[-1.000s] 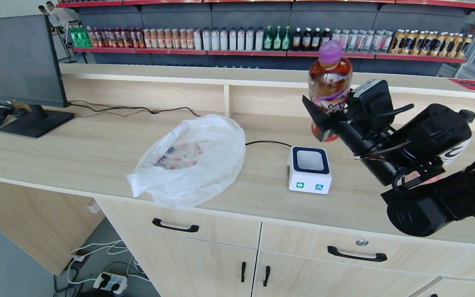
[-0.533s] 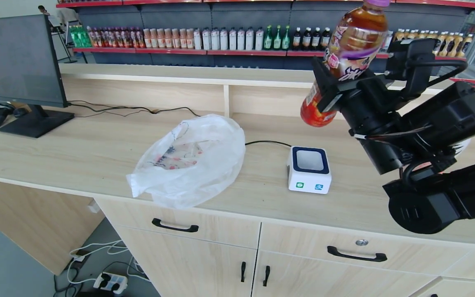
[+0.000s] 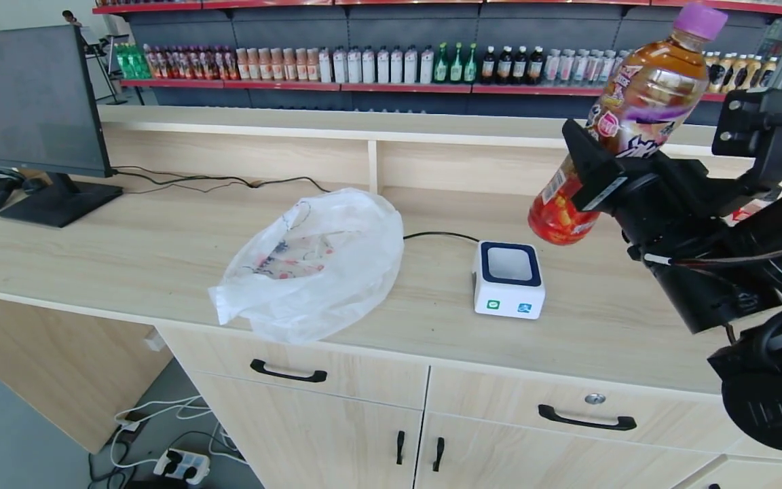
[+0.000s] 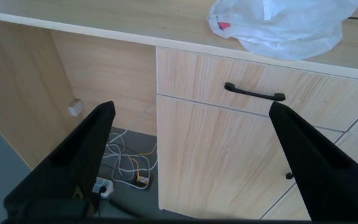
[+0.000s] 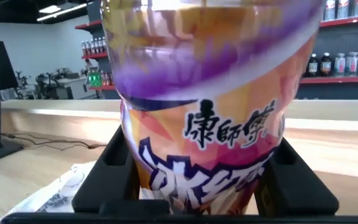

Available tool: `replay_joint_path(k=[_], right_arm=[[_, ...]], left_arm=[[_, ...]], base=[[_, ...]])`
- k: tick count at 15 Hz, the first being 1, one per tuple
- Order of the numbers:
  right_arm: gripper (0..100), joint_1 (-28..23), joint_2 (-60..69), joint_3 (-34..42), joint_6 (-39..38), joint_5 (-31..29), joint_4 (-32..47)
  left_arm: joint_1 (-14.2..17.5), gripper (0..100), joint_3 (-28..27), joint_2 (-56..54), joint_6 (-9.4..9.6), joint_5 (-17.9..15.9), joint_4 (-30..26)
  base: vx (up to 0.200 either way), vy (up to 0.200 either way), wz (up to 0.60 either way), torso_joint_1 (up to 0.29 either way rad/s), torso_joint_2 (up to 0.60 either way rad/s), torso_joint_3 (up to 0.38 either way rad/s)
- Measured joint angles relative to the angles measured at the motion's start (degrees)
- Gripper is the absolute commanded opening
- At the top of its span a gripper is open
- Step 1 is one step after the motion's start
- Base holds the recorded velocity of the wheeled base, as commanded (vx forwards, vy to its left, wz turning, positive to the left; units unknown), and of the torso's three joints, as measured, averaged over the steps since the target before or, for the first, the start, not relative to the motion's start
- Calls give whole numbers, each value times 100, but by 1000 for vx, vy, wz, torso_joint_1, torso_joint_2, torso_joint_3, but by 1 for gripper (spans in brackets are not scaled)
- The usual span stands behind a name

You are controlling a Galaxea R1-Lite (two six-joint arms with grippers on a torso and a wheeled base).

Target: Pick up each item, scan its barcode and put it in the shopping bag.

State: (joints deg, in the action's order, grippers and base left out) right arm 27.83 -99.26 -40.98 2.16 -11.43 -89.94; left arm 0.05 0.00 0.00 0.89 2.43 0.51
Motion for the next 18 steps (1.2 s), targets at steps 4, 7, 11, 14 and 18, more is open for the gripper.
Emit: replay_joint_path(k=[4, 7, 11, 14, 18], right_arm=[[0, -72, 433, 1313, -258, 30, 11], [0, -121, 733, 1941, -300, 44, 11], [0, -361, 1174, 2706, -66, 35, 4], [0, -641, 1438, 3007, -71, 35, 0], [0, -719, 1626, 3107, 30, 38, -27]], left_arm=[[0, 100, 0, 0, -13, 0, 0], [-5, 100, 0, 0, -27, 2, 0], [0, 100, 0, 0, -54, 4, 6], [0, 100, 0, 0, -62, 9, 17], [-2, 100, 0, 0, -56, 11, 33]], base=[[0, 0, 0, 0, 0, 0], [0, 0, 0, 0, 0, 0], [-100, 0, 0, 2, 2, 1], [-200, 0, 0, 5, 2, 4], [0, 0, 0, 0, 0, 0]])
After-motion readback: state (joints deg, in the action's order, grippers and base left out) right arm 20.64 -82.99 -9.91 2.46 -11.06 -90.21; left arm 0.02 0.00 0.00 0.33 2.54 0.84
